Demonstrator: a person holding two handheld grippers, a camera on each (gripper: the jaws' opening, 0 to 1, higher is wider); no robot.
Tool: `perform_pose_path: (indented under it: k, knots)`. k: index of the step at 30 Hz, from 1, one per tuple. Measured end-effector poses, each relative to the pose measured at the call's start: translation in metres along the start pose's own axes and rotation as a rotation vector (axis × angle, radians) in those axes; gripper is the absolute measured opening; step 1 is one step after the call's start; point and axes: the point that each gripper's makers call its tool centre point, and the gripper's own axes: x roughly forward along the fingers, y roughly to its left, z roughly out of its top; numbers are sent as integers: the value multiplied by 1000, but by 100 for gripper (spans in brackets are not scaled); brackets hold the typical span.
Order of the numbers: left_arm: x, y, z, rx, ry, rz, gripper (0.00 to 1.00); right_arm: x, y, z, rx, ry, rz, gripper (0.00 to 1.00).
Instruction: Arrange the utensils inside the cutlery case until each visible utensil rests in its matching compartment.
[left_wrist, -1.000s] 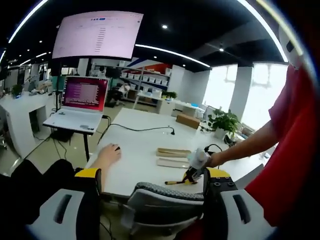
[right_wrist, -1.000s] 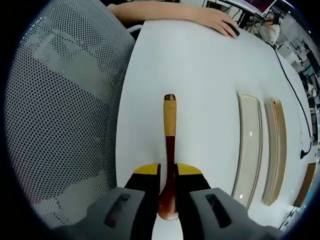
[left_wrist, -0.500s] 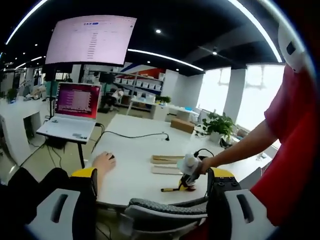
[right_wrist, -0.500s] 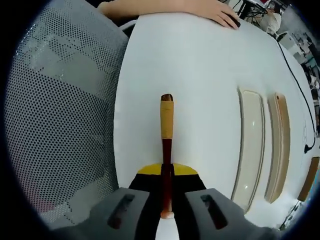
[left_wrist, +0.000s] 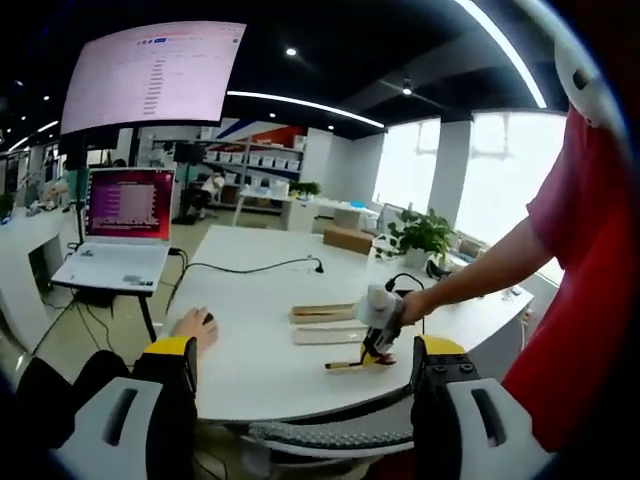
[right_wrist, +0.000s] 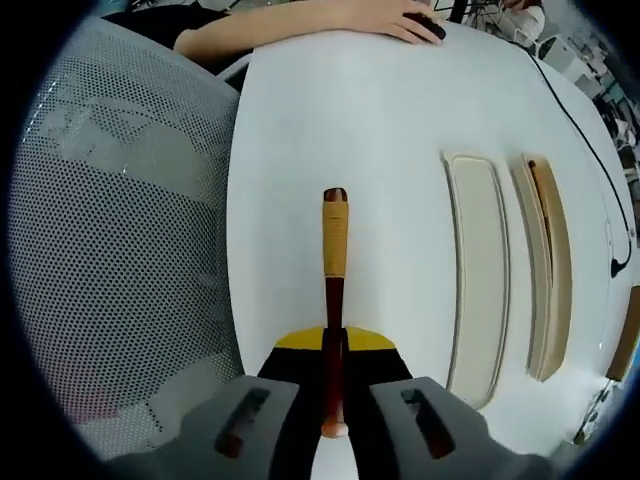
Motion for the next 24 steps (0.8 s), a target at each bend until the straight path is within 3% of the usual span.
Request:
perform_pose_path:
  k: [7,10,12,19,22,24]
  knots:
    - [15,4,1,-1,20,-50,89,-16,-4,4,-10,-6,-3,1]
    - [25,-2,-1,-65,23,-118,90,-19,-5,6,-45,-10,-7,1]
    - [32,2,-4,-76,48,-113,90,-22,-6,6,-45,-7,-5,1]
    - [56,6,-4,-77,84,-163,88,-28,-15,3,-81,-41,-46,1]
    - [68,-3,0,-35,90,-225,88,-35,-19,-2,-64,-20,-49,1]
    - [74,-4,1,-24,89,-232,88,-42,-25,-6,-50,-11,-64,1]
